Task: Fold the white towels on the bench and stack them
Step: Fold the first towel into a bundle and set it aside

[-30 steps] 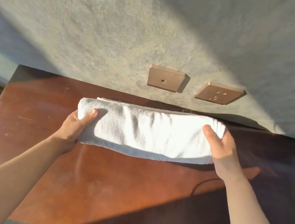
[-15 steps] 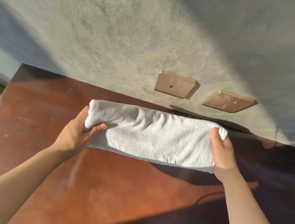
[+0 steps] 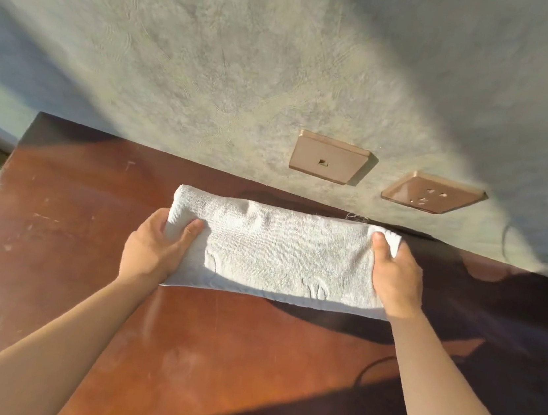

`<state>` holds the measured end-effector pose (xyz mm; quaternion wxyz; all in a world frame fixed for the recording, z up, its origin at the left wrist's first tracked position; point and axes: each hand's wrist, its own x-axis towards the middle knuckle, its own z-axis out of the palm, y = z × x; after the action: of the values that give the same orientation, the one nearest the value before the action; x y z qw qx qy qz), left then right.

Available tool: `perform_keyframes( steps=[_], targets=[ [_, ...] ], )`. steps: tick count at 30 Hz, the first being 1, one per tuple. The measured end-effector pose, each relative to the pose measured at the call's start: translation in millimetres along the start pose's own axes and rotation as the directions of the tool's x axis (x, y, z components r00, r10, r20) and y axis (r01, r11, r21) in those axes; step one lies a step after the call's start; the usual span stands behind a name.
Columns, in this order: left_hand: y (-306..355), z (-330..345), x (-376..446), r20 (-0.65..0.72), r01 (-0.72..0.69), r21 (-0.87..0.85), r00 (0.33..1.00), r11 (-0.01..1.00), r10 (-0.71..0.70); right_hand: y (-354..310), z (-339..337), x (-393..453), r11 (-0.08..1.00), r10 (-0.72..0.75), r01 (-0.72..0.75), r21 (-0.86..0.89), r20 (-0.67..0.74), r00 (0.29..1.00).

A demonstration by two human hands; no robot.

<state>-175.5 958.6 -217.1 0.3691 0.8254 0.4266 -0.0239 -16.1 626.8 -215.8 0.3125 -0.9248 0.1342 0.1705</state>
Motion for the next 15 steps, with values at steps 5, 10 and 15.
perform_keyframes(
  steps=[5, 10, 15],
  targets=[
    [8, 9, -25, -0.239, -0.027, -0.002, 0.971, 1.000, 0.026, -11, 3, -5, 0.972, 0.033, -0.044, -0.229, -0.051, 0.998],
    [55, 32, -49, 0.076, -0.588, 0.255, 0.804, 0.768, 0.590, -21, -6, -20, 0.992, -0.056, 0.033, -0.122, -0.189, 0.980],
    [86, 73, -54, 0.409, -0.646, 0.453, 0.763, 0.614, 0.501, -36, 8, -64, 0.828, -0.532, 0.395, -0.398, -0.336, 0.777]
  ],
)
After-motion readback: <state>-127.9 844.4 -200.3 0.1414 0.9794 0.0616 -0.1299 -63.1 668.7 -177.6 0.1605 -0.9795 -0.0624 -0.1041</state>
